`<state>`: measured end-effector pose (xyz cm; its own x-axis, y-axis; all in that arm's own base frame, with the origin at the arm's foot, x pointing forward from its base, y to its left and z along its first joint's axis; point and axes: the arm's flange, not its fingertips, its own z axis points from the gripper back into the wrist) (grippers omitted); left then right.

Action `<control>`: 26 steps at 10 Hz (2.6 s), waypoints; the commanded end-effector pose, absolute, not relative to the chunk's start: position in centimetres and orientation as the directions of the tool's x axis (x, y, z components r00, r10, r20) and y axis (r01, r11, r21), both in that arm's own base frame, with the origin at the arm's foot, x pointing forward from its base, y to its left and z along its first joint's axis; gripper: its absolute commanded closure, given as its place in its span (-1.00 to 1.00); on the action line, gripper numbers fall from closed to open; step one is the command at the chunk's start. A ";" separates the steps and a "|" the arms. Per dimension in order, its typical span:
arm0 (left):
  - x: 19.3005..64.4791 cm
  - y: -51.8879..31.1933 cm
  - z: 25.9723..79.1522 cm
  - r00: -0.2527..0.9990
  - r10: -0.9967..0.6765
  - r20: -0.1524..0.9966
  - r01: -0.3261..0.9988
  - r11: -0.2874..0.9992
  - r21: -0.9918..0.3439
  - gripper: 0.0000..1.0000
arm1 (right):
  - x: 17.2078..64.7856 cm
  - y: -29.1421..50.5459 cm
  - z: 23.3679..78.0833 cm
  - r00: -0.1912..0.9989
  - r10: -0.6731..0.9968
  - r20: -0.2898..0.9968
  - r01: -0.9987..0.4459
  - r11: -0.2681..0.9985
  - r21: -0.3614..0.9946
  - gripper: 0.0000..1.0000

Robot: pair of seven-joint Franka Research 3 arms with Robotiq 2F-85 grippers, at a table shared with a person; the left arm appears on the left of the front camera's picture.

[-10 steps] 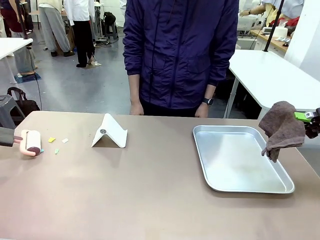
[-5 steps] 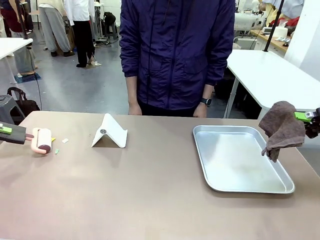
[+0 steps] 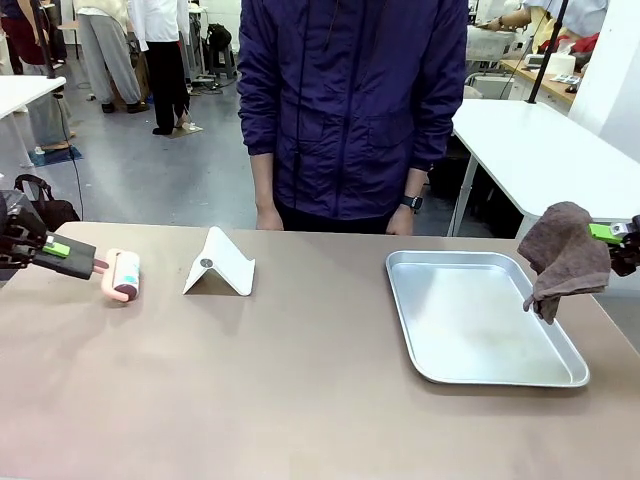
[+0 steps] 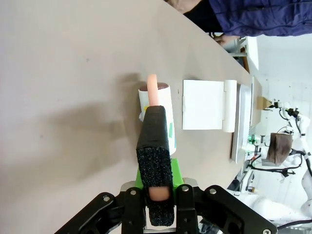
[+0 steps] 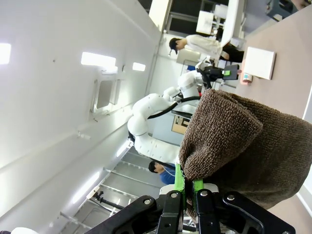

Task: Clean the surface of the table.
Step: Clean the area not pointed to by the person, then return the Lint Roller and towel to their original positions.

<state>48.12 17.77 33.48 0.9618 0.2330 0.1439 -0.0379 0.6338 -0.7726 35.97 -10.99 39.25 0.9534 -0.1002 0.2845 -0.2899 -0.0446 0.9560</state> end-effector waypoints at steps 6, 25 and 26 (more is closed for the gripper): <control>47.1 15.3 34.7 0.975 0.138 0.174 0.054 0.612 -0.789 0.56 | 36.1 -11.0 39.6 0.953 -0.090 0.290 -0.296 -0.060 0.953 0.86; 30.1 25.9 40.1 0.926 0.069 0.371 0.332 0.320 -0.887 0.56 | 36.1 -11.0 39.6 0.953 -0.090 0.290 -0.296 -0.060 0.953 0.86; 30.1 25.9 40.1 0.926 0.069 0.371 0.332 0.320 -0.887 0.56 | 36.1 -11.0 39.6 0.953 -0.090 0.290 -0.296 -0.060 0.953 0.86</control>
